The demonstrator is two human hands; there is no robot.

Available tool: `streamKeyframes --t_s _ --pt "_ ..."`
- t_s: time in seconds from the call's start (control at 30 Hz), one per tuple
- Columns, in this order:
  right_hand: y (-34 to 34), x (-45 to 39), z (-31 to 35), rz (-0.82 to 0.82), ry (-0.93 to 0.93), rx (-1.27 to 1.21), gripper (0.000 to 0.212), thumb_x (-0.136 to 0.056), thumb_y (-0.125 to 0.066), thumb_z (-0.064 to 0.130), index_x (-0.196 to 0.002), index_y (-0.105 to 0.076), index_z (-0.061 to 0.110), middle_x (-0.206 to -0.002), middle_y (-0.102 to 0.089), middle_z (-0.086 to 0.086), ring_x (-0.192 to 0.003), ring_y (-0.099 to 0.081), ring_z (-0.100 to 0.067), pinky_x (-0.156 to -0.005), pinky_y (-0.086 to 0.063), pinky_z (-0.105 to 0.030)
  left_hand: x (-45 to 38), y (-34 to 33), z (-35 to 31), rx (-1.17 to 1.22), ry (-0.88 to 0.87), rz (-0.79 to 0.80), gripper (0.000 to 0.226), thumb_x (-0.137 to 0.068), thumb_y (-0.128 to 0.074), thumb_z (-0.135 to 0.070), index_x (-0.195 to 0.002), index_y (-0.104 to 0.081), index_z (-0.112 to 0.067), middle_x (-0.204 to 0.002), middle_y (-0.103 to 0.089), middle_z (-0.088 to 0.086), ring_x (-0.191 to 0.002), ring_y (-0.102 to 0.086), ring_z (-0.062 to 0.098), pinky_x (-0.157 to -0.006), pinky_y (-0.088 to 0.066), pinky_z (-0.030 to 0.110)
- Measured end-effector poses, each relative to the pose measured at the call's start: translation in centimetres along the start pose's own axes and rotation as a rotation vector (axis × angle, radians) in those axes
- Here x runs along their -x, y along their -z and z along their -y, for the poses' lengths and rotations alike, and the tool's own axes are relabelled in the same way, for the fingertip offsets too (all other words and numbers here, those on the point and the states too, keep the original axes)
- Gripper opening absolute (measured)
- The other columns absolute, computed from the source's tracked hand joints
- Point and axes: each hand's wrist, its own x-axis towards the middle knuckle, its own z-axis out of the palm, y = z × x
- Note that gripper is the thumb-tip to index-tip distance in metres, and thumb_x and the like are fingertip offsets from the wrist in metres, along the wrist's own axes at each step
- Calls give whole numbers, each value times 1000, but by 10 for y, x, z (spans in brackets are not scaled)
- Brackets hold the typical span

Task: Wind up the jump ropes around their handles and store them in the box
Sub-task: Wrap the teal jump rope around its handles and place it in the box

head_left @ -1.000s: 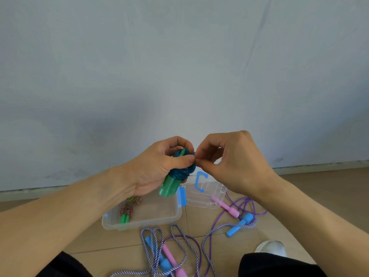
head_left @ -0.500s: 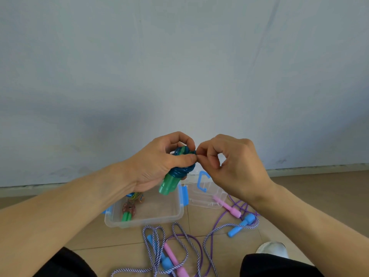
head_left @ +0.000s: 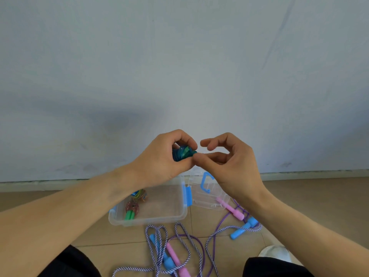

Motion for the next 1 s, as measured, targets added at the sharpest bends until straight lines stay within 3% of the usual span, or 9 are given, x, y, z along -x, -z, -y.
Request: streamKeyframes --t_s 0.07,0.2,0.37,0.57,0.8,0.93,1.0 --pt "-1 -2 -2 39 25 76 17 -77 -81 9 -85 -70 19 -90 -74 7 -74 -73 -9 -70 -59 -23 0 0 2 -75 -19 8 24 -82 -77 -15 -100 -63 -22 -89 -66 -11 -76 -63 7 -66 -52 16" --pt "1 -11 -12 118 118 331 12 -80 -79 13 -87 -79 22 -96 -72 10 -76 -71 -6 -73 -59 -24 -1 2 5 -164 33 129 28 -82 -77 -20 -102 -59 -26 -91 -65 -12 -77 -63 5 -66 -53 17" --pt "-3 -14 -26 183 462 618 9 -84 -73 12 -89 -79 13 -98 -69 0 -71 -66 -11 -70 -57 -28 -2 2 9 -145 152 157 32 -78 -78 -19 -100 -56 -24 -91 -65 -6 -71 -65 4 -64 -53 18" --pt "-1 -18 -27 271 494 678 6 -84 -72 12 -81 -77 13 -93 -65 5 -63 -56 -5 -64 -48 -14 -3 -1 11 137 401 195 41 -74 -82 -4 -107 -59 -11 -102 -67 14 -77 -68 20 -75 -60 39" --pt "6 -23 -24 386 570 738 6 -90 -62 13 -87 -65 9 -102 -56 2 -69 -54 -10 -66 -48 -24 -7 -2 8 369 553 249 41 -74 -78 6 -108 -60 -8 -93 -67 16 -71 -67 24 -68 -58 38" --pt "7 -20 -26 416 696 784 8 -95 -55 11 -92 -58 5 -109 -52 -6 -76 -45 -8 -72 -43 -18 -7 1 9 438 569 426 32 -82 -71 5 -110 -60 -7 -96 -64 19 -80 -63 30 -75 -53 44" --pt "6 -17 -27 421 769 806 11 -96 -51 10 -90 -58 3 -108 -52 -8 -82 -47 -11 -79 -45 -23 -4 1 9 444 568 575 18 -89 -65 2 -104 -60 -5 -97 -65 17 -81 -62 29 -71 -53 41"
